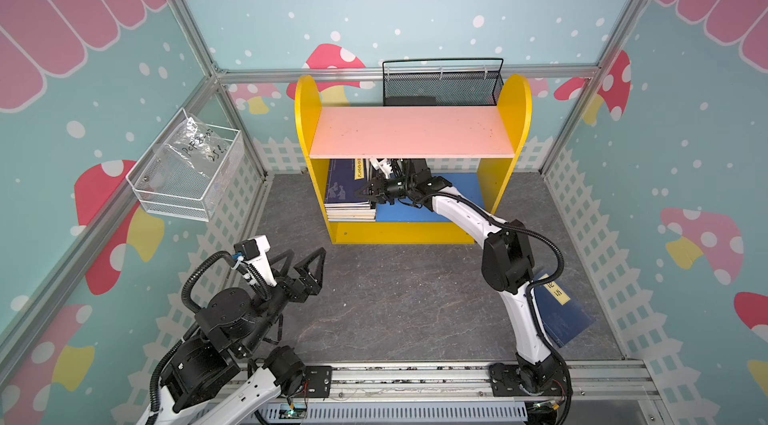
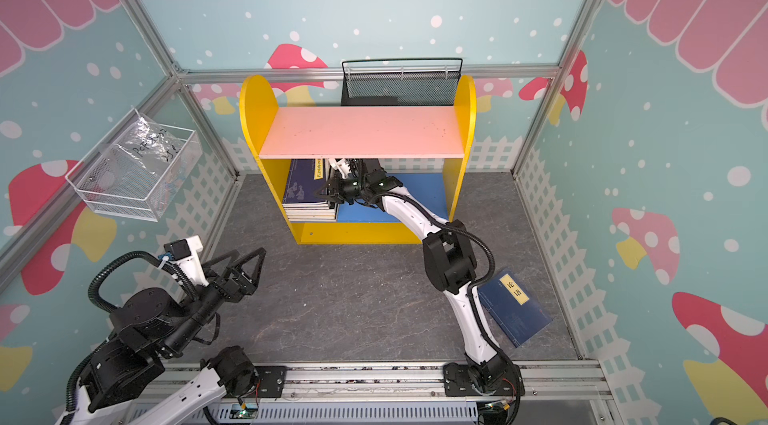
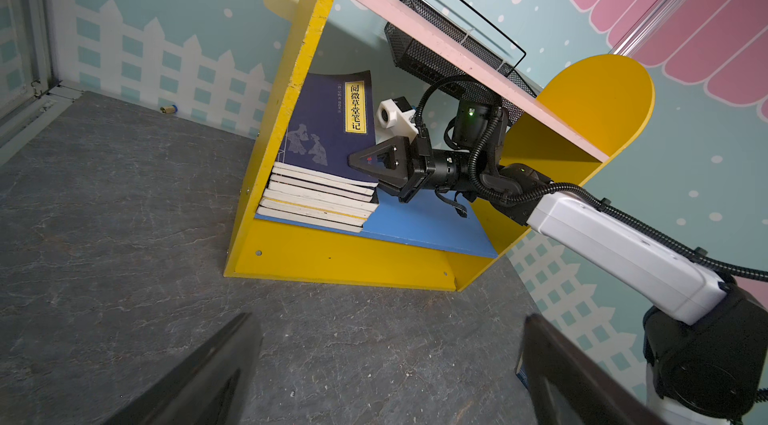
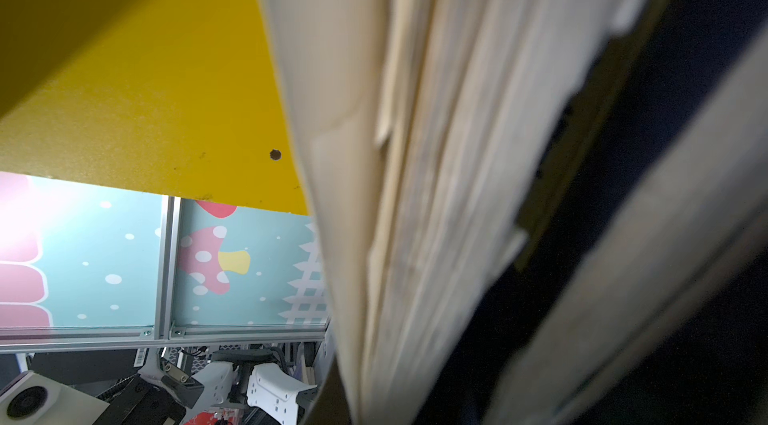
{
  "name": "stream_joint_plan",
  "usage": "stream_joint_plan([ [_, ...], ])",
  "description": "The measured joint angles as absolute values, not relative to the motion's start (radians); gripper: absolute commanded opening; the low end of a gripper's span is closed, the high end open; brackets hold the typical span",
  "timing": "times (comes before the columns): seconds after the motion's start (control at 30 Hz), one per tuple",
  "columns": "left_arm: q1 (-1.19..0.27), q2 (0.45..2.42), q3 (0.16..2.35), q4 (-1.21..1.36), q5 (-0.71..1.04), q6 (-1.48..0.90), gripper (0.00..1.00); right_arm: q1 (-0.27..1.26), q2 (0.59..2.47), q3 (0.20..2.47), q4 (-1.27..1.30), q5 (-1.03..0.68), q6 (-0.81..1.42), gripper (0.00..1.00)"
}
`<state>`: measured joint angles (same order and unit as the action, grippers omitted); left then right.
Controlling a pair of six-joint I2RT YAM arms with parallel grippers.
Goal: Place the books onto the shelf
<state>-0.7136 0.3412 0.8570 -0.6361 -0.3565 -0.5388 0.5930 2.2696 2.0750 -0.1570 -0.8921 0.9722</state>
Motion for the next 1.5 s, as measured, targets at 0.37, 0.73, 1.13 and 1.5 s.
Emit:
stream_joint_plan([
  [0.37,-0.714,0.341,0.857,-0.636,-0.357,-0.539,0.99,0.596,2.255,2.043,-0.124,-0.882,0.976,0.26],
  [0.73,-0.714,0.341,0.855,-0.639,-0.357,-0.539,1.0,0.598,2.243,2.021,-0.094,-0.884,0.977,0.35],
  [1.13,-0.714,0.341,0.847,-0.639,-0.357,-0.539,0.99,0.598,2.184,1.908,0.028,-0.859,1.008,0.47],
  [1.5,-0.714,0.465,0.836,-0.631,-0.321,-0.572,0.99,0.599,2.151,1.835,0.12,-0.818,1.054,0.47],
])
